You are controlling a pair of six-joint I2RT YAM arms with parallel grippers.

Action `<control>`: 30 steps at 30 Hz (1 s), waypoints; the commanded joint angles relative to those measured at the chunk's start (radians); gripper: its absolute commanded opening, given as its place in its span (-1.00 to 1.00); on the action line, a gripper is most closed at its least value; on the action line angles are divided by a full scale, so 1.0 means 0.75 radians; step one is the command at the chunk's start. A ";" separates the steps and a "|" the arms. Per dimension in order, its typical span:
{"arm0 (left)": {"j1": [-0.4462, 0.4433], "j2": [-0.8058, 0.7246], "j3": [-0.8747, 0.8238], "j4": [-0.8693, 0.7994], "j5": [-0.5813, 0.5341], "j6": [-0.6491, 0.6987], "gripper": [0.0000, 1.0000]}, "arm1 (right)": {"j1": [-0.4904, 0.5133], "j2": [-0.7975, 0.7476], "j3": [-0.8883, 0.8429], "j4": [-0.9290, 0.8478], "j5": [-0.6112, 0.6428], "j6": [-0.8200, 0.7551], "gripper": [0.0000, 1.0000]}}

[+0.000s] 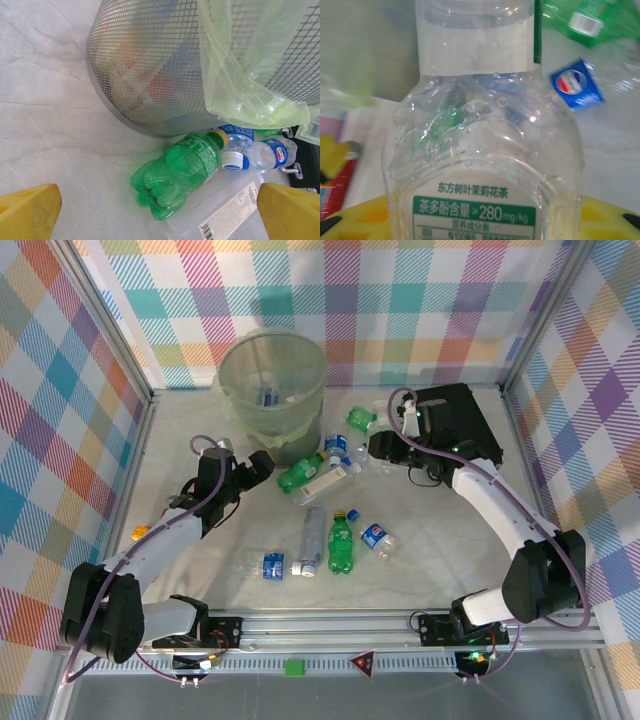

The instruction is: Put the plastic bottles in the bin

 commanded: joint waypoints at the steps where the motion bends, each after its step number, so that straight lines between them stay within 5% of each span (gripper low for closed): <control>1: -0.006 -0.042 -0.034 0.011 -0.023 0.023 1.00 | 0.056 -0.049 0.080 0.225 -0.146 0.139 -0.03; 17: 0.013 -0.177 -0.099 -0.052 -0.051 0.063 1.00 | 0.349 0.401 0.689 0.489 -0.152 0.135 -0.03; 30: 0.028 -0.321 -0.155 -0.177 -0.006 0.090 0.99 | 0.381 0.939 1.432 0.113 0.025 0.002 0.01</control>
